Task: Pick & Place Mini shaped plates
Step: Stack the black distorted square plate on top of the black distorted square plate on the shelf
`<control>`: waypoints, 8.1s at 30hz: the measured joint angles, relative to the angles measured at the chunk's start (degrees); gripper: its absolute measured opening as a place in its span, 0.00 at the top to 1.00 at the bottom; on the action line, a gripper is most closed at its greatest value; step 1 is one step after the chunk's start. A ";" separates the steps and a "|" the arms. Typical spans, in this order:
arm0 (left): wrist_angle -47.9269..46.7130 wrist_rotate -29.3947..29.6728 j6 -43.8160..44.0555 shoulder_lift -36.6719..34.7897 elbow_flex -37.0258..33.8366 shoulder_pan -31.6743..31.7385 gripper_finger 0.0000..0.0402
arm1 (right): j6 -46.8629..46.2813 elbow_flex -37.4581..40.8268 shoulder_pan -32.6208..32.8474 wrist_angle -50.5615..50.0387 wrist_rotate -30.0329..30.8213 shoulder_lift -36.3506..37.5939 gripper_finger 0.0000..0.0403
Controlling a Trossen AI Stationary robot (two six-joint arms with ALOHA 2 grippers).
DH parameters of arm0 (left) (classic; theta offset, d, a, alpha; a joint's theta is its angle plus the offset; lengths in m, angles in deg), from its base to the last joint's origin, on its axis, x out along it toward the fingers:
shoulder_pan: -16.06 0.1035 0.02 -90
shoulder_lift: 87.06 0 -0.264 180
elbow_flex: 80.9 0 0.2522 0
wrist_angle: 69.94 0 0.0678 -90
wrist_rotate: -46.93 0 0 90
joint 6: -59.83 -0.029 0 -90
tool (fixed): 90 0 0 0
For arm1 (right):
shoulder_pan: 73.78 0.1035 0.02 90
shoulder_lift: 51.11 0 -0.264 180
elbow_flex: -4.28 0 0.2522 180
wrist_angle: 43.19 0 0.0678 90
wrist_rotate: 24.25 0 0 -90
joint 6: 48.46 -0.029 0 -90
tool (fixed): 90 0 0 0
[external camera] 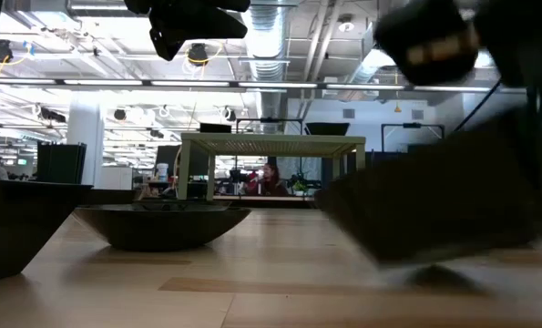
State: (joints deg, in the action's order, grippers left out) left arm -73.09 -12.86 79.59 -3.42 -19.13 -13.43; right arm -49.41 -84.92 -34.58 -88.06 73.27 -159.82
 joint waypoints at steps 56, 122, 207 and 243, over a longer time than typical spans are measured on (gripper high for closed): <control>1.03 -0.02 0.00 0.00 0.00 0.66 0.61 | 25.38 -3.85 -58.14 -16.52 10.30 21.27 1.00; -26.86 -21.22 31.71 23.50 21.62 -18.16 0.66 | -13.90 30.10 -1.99 18.19 21.01 34.66 0.81; -16.87 -25.85 -13.70 17.70 21.57 -0.64 0.98 | 10.32 23.76 -19.17 56.69 -29.99 10.69 0.85; -15.92 -8.04 -10.48 17.57 21.64 0.34 0.73 | 7.94 23.76 -18.31 32.39 -10.12 19.15 1.00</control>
State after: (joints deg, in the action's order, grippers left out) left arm -89.01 -20.90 69.11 14.15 2.51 -13.09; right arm -41.47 -61.16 -52.90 -55.67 63.14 -140.67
